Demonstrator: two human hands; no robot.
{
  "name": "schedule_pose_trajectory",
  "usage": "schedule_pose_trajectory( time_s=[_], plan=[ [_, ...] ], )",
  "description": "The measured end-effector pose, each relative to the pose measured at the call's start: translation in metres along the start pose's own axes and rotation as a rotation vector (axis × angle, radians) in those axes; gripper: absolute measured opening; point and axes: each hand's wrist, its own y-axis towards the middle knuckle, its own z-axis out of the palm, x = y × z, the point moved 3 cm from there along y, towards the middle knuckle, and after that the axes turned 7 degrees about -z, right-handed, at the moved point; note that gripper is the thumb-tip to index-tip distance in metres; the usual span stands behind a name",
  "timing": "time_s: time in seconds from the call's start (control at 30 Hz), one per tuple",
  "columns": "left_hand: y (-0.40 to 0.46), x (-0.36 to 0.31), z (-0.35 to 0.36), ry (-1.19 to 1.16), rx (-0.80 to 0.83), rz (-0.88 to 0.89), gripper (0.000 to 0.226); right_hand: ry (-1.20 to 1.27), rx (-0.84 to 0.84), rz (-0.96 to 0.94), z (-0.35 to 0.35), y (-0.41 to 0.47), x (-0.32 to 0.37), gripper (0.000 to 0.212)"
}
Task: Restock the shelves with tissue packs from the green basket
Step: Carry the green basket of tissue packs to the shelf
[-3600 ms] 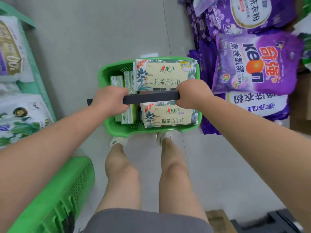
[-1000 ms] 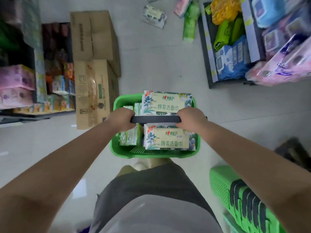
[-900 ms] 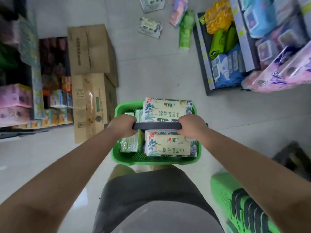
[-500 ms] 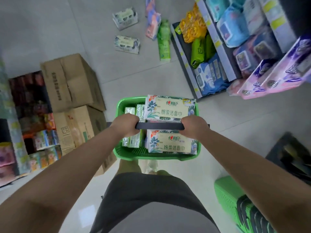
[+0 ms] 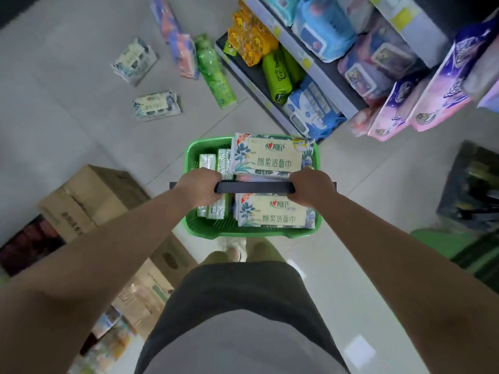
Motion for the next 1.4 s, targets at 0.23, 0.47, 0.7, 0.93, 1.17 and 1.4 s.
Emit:
schedule_pose_trajectory(
  time_s=[0.23,0.47,0.7,0.93,1.17,1.4],
  plan=[
    [0.072,-0.005,-0.045,0.107,0.054,0.033,0.006,0.135,0.013,0.065,-0.007,0.050,-0.040,0.014],
    [0.128,0.006,-0.068,0.175,0.091,0.094,0.015,0.249,0.012,0.150,-0.008,0.083,-0.051,0.012],
    [0.176,0.016,-0.091,0.229,0.109,0.202,0.006,0.328,0.028,0.305,-0.015,0.110,-0.051,0.007],
    [0.233,0.031,-0.125,0.343,0.180,0.338,0.006,0.397,0.047,0.457,-0.027,0.147,-0.038,0.007],
    [0.298,0.042,-0.143,0.473,0.212,0.456,0.006,0.494,0.015,0.554,-0.023,0.196,-0.040,0.008],
    [0.359,0.044,-0.139,0.557,0.215,0.531,0.009,0.564,-0.022,0.611,0.003,0.242,-0.049,0.006]
  ],
)
